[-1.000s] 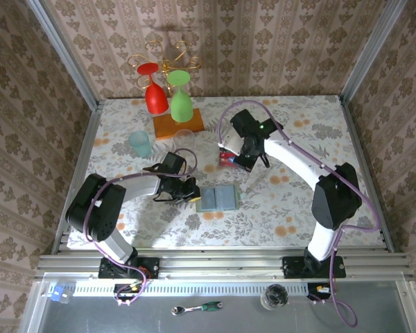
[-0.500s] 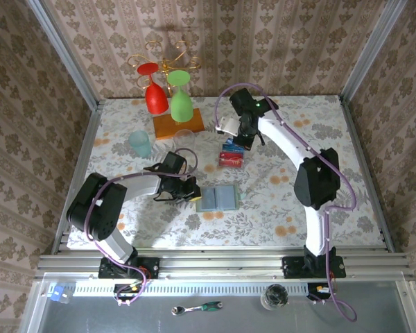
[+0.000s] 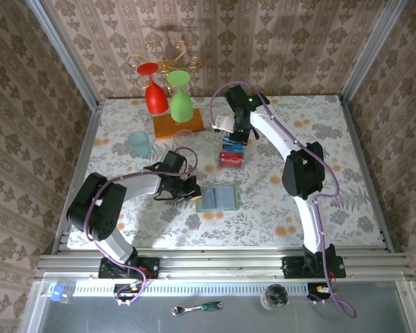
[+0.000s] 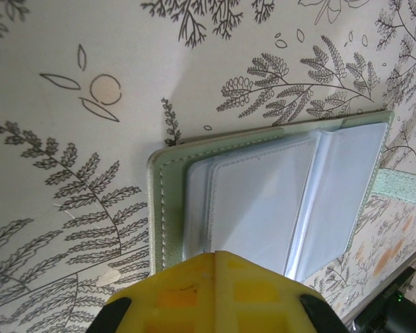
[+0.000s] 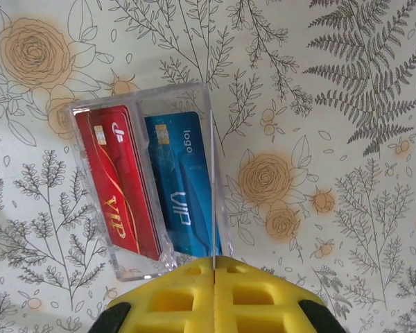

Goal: Take the credit cards out of the card holder

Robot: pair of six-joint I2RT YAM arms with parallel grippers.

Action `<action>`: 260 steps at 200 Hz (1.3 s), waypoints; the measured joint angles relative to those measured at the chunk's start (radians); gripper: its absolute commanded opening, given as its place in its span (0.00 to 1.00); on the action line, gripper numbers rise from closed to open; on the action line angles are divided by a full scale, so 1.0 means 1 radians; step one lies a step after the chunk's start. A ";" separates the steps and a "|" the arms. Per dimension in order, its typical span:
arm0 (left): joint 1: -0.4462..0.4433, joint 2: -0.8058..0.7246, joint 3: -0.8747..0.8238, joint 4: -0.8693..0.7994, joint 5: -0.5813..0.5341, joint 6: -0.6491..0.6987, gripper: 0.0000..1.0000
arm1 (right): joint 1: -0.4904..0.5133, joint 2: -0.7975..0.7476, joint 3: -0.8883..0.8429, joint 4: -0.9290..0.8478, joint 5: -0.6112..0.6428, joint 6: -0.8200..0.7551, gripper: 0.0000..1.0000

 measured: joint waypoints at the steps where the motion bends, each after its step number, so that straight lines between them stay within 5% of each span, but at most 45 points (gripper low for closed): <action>1: 0.000 0.000 0.000 0.000 0.000 0.000 0.04 | 0.000 0.001 0.000 0.000 0.000 0.000 0.02; 179: 0.000 0.000 0.000 0.000 0.000 -0.002 0.04 | 0.000 0.008 0.000 0.002 0.018 0.039 0.17; 260: 0.000 -0.001 0.001 -0.004 0.000 -0.002 0.03 | 0.034 -0.234 -0.325 0.193 -0.042 0.299 0.15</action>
